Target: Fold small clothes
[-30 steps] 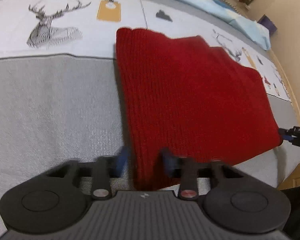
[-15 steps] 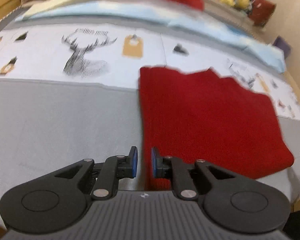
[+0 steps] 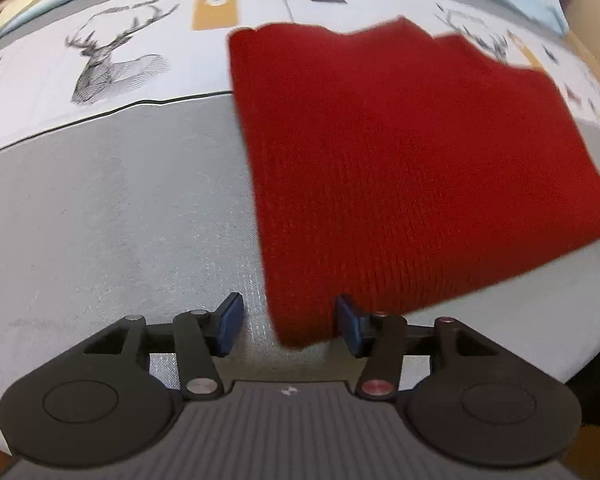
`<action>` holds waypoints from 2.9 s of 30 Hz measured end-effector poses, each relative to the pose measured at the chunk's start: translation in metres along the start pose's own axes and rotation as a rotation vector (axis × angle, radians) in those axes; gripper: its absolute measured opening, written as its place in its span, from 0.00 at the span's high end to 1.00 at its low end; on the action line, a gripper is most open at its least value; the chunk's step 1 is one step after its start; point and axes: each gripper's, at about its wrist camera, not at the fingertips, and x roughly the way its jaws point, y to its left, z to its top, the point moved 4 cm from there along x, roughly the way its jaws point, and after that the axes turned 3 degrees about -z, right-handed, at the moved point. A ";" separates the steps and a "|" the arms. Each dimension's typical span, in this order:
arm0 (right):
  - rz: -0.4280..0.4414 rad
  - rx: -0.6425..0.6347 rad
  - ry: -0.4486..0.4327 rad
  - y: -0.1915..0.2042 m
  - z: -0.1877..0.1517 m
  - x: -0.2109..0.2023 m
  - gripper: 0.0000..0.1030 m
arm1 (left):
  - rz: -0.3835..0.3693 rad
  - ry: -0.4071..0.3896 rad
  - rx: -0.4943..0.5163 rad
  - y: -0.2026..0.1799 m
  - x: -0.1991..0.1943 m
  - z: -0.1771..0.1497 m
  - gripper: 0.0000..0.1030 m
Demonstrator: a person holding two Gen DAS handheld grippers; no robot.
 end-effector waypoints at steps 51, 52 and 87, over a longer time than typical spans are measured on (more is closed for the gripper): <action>0.043 0.028 -0.395 0.103 -0.014 -0.077 0.01 | 0.089 -0.316 -0.410 0.116 -0.088 -0.003 0.01; 0.040 -0.003 -0.399 0.112 -0.017 -0.078 0.01 | 0.088 -0.313 -0.419 0.119 -0.088 -0.004 0.01; 0.252 -0.793 -0.473 0.423 -0.129 -0.075 0.28 | 0.180 -0.254 -0.455 0.224 -0.099 -0.047 0.00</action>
